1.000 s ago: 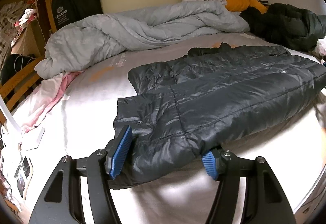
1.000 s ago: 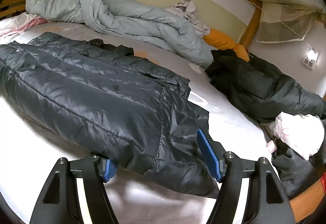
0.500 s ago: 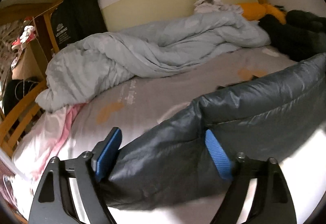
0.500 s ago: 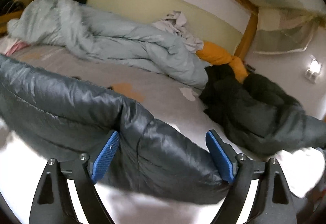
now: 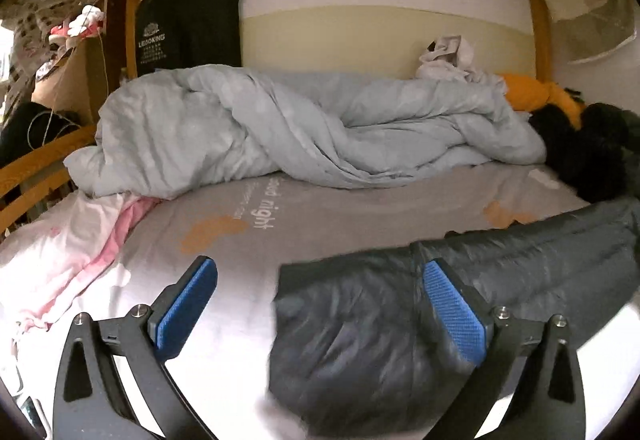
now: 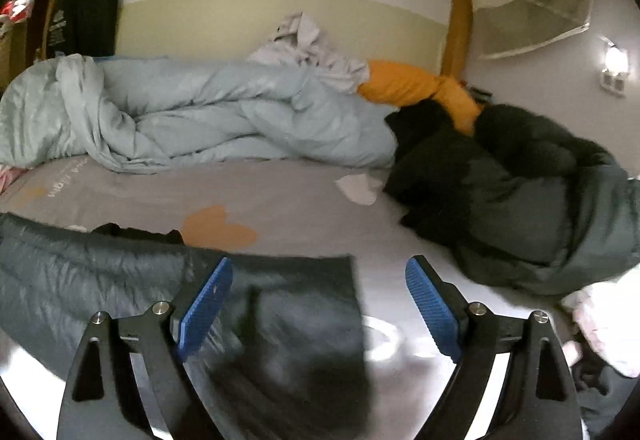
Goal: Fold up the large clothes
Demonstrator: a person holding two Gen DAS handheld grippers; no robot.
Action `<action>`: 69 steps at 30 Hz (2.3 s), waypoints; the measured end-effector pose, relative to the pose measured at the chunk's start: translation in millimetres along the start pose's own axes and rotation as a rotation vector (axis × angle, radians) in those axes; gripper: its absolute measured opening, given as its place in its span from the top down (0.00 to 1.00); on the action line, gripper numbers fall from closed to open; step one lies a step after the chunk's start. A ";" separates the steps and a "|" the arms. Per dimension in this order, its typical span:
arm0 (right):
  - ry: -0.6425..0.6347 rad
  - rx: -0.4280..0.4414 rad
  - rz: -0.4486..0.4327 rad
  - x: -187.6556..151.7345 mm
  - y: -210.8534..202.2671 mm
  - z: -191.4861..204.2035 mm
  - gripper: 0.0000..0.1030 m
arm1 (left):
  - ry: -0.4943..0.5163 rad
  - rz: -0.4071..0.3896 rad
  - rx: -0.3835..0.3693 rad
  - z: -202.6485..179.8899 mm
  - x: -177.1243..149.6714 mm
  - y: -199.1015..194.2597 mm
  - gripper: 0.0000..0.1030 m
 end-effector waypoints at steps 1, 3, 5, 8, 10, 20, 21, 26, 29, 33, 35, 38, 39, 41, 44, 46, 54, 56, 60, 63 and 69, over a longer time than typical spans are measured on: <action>0.000 -0.003 -0.007 -3.0 -7.6 -5.1 0.13 | -0.012 0.008 -0.007 4.7 -1.6 -5.3 0.00; 0.011 0.004 -0.004 -11.4 -19.7 -14.4 0.13 | -0.047 0.008 -0.030 11.3 -8.0 -17.2 0.00; 0.033 0.021 0.000 -21.7 -28.5 -20.9 0.13 | -0.082 0.002 -0.049 14.2 -16.0 -27.0 0.00; 0.079 0.048 0.007 -38.7 -36.6 -23.8 0.13 | -0.112 0.010 -0.091 6.5 -28.1 -33.7 0.00; 0.100 0.076 0.014 -48.4 -38.1 -19.4 0.13 | -0.105 0.009 -0.106 -3.1 -32.4 -36.1 0.00; 0.068 0.098 0.048 -69.4 -24.2 -9.6 0.13 | -0.105 0.058 -0.078 1.2 -40.2 -17.2 0.00; 0.090 0.100 0.058 -71.6 -20.3 -15.2 0.13 | -0.131 0.070 -0.075 8.3 -43.1 -12.8 0.00; 0.195 0.113 0.091 -79.8 -6.5 -44.0 0.13 | -0.214 0.112 -0.088 30.9 -52.4 3.0 0.00; 0.233 0.145 0.085 -80.5 -3.4 -54.1 0.13 | -0.232 0.143 -0.130 31.9 -57.8 11.6 0.00; 0.277 0.232 0.106 -84.3 5.2 -59.1 0.13 | -0.263 0.224 -0.226 27.2 -70.8 30.9 0.00; 0.293 0.292 0.138 -87.6 16.0 -56.6 0.13 | -0.277 0.275 -0.271 18.6 -82.9 43.4 0.00; 0.317 0.394 0.230 -101.0 39.3 -45.8 0.13 | -0.277 0.342 -0.343 2.9 -101.3 56.4 0.24; 0.327 0.399 0.253 -105.6 44.6 -42.5 0.13 | -0.287 0.339 -0.357 0.7 -102.8 55.1 0.41; 0.343 0.407 0.237 -108.6 44.6 -39.2 0.42 | -0.283 0.296 -0.347 0.0 -93.6 41.6 0.78; 0.312 0.432 0.145 -95.5 18.4 -36.4 0.84 | -0.253 0.217 -0.372 -3.5 -72.1 5.5 0.85; 0.280 0.425 0.080 -86.5 -7.5 -32.9 0.87 | -0.224 0.162 -0.385 -5.5 -61.0 -22.3 0.86; 0.242 0.347 -0.012 -67.1 -41.1 -32.9 0.87 | -0.228 0.185 -0.328 4.3 -53.2 -15.8 0.79; 0.207 0.317 0.054 -70.9 -21.8 -25.1 0.87 | -0.192 0.230 -0.282 1.3 -63.5 6.1 0.74; 0.143 0.236 0.174 -90.9 21.9 -10.7 0.87 | -0.168 0.285 -0.231 -2.2 -81.4 40.0 0.60; 0.143 0.237 0.194 -101.0 33.2 -7.0 0.85 | -0.168 0.292 -0.201 0.5 -89.0 41.2 0.52; 0.204 0.187 0.109 -90.3 9.9 -26.7 0.33 | -0.230 -0.036 -0.053 24.2 -67.4 -29.0 0.02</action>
Point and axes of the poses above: each gripper's, at about its wrist camera, not at the fingertips, and y roughly the way its jaws point, z to its left, x to its top, the point moved 2 cm from there along y, roughly the way its jaws point, and after that the axes turned 4 degrees about -z, right-handed, at the moved point
